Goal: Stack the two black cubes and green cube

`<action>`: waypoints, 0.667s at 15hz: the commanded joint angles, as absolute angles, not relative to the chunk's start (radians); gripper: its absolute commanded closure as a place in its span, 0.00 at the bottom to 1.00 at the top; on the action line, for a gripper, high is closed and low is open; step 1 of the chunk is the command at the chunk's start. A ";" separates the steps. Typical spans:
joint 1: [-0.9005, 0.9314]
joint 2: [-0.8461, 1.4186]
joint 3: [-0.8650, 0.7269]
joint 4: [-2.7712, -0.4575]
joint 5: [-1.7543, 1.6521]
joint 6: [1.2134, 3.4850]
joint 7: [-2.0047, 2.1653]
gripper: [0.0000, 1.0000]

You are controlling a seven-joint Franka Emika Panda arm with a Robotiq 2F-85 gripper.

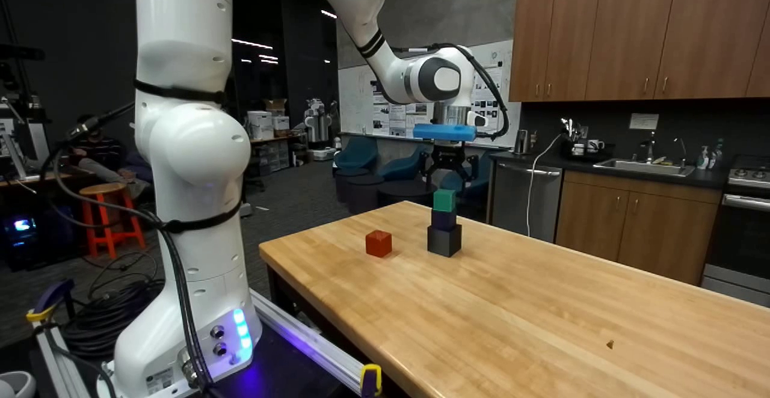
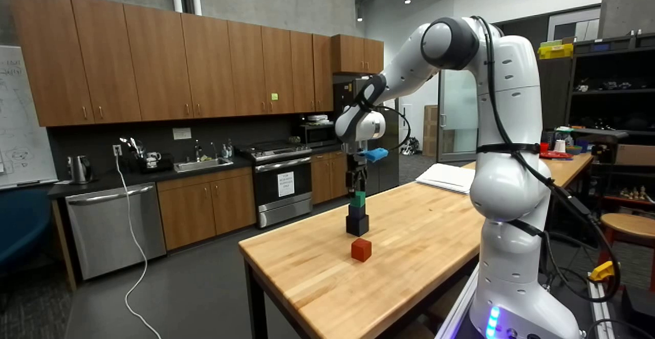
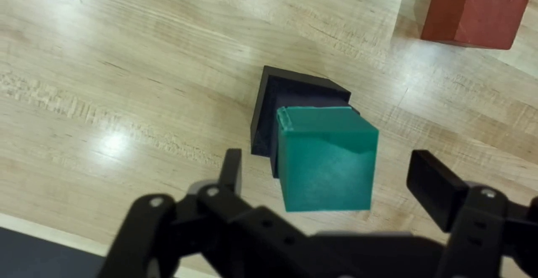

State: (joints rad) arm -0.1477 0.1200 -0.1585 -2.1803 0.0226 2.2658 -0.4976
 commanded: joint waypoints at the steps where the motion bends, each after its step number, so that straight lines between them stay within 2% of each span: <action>1: -0.155 0.049 -0.146 -2.201 0.013 2.256 -0.454 0.00; 10: -0.121 -0.159 -0.127 -2.281 -0.007 2.226 -0.331 0.00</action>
State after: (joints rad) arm -0.1337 -0.0543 -0.1388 -2.2192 0.0134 2.2494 -0.3898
